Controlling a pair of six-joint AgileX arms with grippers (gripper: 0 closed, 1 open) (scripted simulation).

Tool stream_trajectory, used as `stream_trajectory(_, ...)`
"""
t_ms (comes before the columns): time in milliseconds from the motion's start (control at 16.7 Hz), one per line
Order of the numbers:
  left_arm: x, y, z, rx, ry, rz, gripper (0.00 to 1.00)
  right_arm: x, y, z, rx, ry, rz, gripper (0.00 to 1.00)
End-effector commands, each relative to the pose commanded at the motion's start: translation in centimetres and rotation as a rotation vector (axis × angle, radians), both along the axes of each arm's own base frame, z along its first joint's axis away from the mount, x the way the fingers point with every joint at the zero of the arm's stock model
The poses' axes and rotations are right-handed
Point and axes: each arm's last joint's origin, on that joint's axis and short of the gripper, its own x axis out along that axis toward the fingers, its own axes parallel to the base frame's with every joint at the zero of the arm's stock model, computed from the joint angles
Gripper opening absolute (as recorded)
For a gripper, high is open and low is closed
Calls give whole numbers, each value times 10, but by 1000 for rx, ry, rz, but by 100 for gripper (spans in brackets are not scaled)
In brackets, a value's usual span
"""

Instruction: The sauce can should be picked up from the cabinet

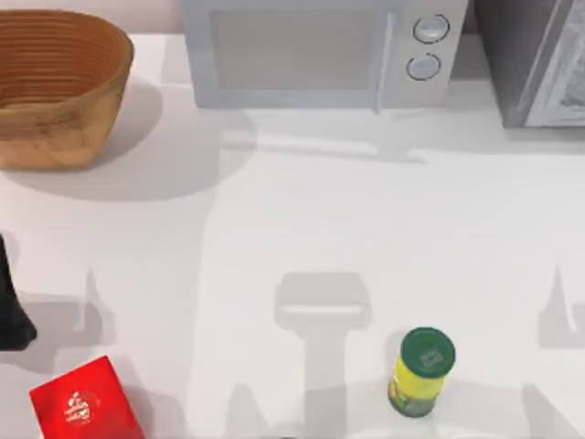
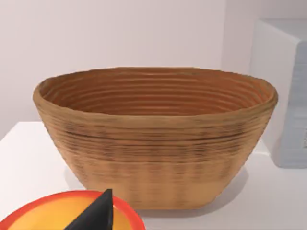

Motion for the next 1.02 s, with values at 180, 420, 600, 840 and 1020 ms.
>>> stream_trajectory(180,0,0,0,0,0,0,100,0,0,3,0,0,2,100)
stream_trajectory(420,0,0,0,0,0,0,100,0,2,41,0,0,11,100)
stream_trajectory(600,0,0,0,0,0,0,100,5,5,93,-1,5,11,100)
stream_trajectory(840,0,0,0,0,0,0,100,28,10,176,-4,17,4,100)
stream_trajectory(1020,0,0,0,0,0,0,100,57,17,236,-7,24,-4,100)
